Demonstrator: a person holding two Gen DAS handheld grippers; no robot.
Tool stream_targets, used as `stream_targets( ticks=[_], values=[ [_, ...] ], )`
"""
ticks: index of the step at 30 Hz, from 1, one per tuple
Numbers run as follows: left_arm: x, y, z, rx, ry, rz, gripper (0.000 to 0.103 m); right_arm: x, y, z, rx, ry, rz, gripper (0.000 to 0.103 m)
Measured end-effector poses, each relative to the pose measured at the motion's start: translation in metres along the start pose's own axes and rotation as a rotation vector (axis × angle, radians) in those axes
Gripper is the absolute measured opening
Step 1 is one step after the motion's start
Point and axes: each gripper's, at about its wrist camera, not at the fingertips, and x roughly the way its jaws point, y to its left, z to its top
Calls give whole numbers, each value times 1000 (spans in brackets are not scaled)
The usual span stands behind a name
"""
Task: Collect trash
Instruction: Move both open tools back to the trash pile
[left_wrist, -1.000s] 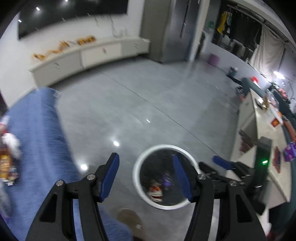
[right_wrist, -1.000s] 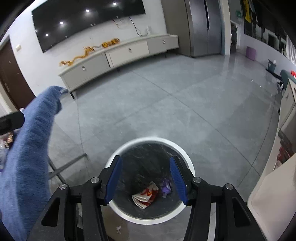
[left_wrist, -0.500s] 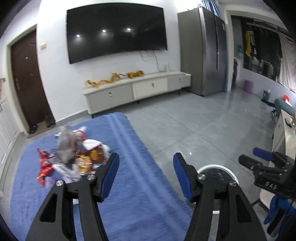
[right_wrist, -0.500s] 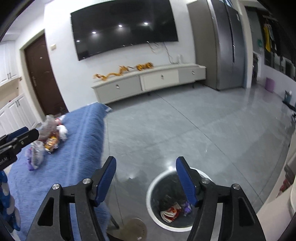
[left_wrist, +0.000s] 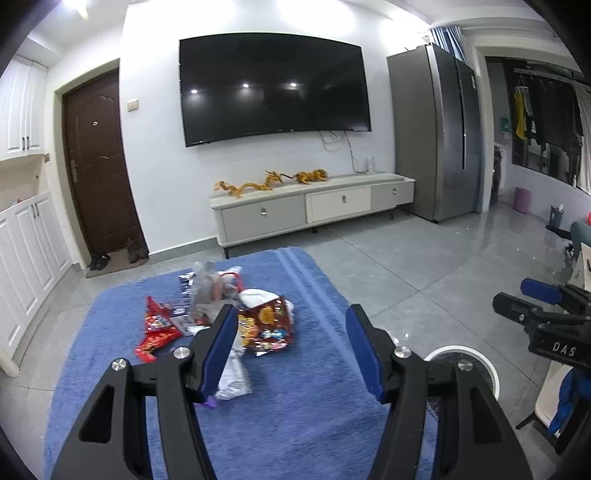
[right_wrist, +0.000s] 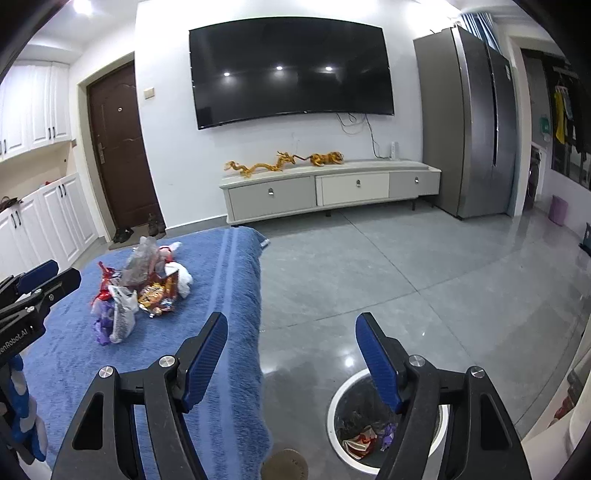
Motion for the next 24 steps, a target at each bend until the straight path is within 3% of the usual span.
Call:
stream_targets(
  ticks=[15, 24],
  values=[
    [-24, 60, -18, -103, -25, 71, 60, -12, 49, 7, -95, -7, 16, 72],
    [-18, 142, -37, -221, 34, 169, 64, -3, 57, 9, -100, -15, 46, 73]
  ],
)
